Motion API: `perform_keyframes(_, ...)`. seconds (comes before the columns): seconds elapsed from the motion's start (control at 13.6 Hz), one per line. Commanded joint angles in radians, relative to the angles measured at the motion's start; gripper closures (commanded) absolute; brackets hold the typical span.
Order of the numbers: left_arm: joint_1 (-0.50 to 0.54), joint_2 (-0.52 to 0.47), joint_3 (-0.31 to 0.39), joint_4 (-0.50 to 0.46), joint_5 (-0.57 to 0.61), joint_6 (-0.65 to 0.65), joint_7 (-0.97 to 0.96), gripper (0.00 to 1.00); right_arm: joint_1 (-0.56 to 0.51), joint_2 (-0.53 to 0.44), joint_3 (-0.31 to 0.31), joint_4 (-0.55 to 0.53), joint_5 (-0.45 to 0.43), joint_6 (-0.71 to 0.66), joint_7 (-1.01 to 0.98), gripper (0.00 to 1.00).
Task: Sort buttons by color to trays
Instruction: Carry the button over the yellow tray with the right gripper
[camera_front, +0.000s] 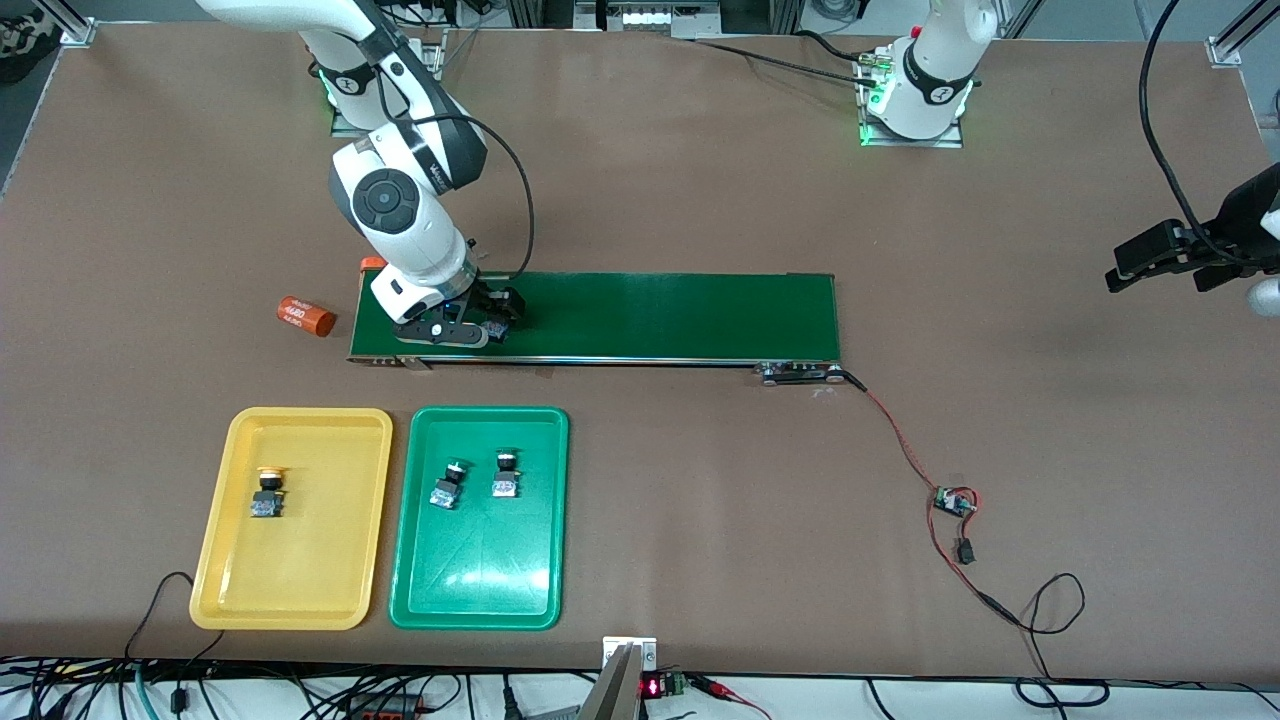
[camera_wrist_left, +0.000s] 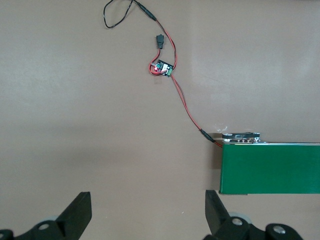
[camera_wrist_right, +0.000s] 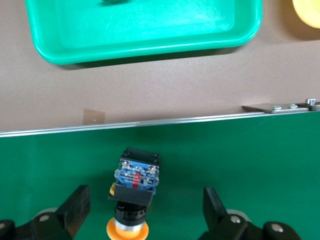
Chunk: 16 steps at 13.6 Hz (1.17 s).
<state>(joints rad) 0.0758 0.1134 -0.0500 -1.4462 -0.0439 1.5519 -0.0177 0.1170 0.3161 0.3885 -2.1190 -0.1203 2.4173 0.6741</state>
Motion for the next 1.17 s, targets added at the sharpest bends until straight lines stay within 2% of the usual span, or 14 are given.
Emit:
perform_keyframes(0.0, -0.001, -0.008, -0.002, -0.005, 0.006, -0.009, 0.009, 0.0, -0.01, 0.007, 0.003, -0.001, -0.015, 0.019, 0.019, 0.0)
perform_keyframes(0.22, 0.001, -0.006, -0.001, -0.005, 0.007, -0.006, 0.009, 0.0, -0.013, 0.023, -0.002, -0.002, -0.018, 0.023, 0.018, 0.02)
perform_keyframes(0.44, -0.001, -0.006, -0.001, -0.005, 0.021, -0.004, 0.009, 0.0, -0.028, 0.031, -0.011, -0.001, -0.022, 0.022, 0.01, 0.13)
perform_keyframes(0.59, -0.001, -0.006, -0.001, -0.005, 0.021, -0.004, 0.009, 0.0, -0.031, 0.041, -0.017, 0.002, -0.056, 0.023, 0.009, 0.24)
perform_keyframes(0.81, -0.001, -0.006, -0.001, -0.005, 0.021, -0.006, 0.009, 0.0, -0.034, 0.044, -0.026, 0.005, -0.064, 0.022, 0.007, 0.51)
perform_keyframes(1.1, -0.001, -0.006, -0.001, -0.005, 0.021, -0.006, 0.009, 0.0, -0.042, 0.041, -0.033, 0.011, -0.064, 0.016, 0.004, 0.62)
